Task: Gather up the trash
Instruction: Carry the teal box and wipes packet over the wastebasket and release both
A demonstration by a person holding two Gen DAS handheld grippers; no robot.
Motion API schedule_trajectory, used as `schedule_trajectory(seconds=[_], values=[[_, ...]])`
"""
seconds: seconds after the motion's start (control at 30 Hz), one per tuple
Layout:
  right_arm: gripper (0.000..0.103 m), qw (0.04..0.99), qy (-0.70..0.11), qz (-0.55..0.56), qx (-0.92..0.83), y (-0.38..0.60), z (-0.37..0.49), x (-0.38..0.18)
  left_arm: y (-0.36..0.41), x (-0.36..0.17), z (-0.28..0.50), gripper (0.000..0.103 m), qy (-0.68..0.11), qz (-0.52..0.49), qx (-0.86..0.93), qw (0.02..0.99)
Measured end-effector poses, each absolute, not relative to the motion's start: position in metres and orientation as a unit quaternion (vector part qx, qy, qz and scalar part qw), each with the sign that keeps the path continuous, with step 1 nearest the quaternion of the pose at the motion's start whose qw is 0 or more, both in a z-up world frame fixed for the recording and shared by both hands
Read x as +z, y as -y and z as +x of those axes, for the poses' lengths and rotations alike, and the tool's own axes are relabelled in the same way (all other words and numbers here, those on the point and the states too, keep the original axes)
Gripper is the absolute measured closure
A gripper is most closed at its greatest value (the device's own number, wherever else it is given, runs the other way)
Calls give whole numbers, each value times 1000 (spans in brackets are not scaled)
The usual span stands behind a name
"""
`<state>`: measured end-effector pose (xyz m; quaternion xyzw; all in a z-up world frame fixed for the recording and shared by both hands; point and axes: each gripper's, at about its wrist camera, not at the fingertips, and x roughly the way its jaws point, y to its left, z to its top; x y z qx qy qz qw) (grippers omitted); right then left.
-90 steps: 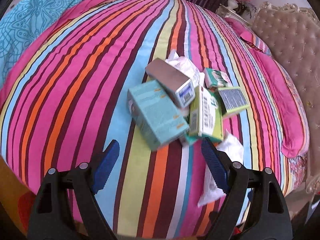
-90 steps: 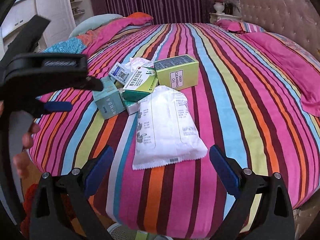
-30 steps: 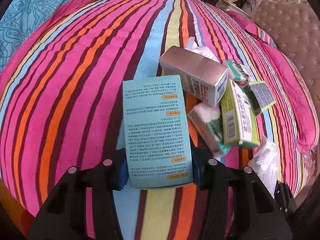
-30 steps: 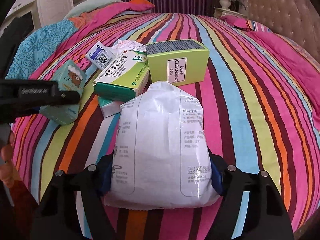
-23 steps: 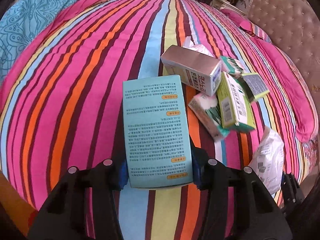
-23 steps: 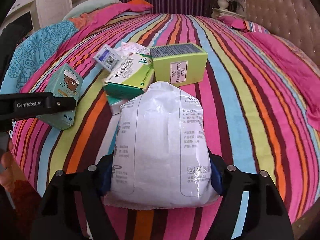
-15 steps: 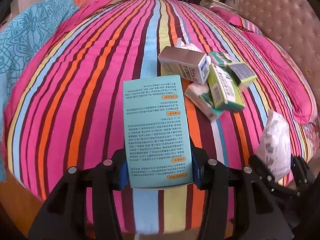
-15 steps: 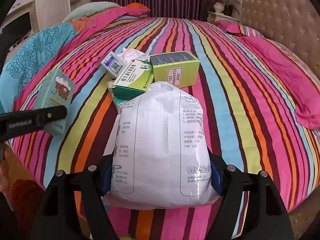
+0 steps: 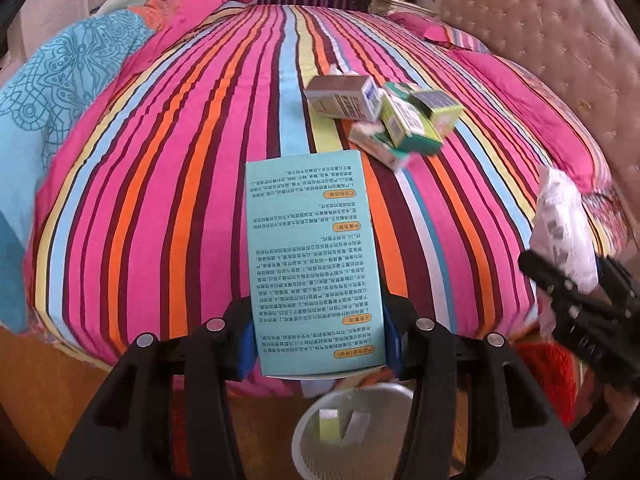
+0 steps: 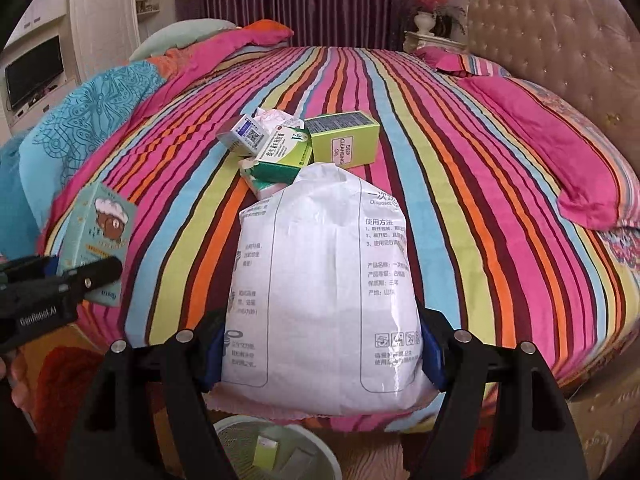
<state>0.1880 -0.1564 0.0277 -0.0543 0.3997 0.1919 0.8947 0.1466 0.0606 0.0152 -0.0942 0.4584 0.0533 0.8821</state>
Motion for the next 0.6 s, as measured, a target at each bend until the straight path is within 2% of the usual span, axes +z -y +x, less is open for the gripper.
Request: schedule_trajectory(seconds=[0.43, 0.6], values=[[32, 873, -445, -12, 197, 186, 141, 8, -26, -23, 67, 55, -500, -60, 2, 864], [32, 839, -507, 8, 199, 193, 124, -17, -11, -51, 50, 55, -535, -65, -11, 842]])
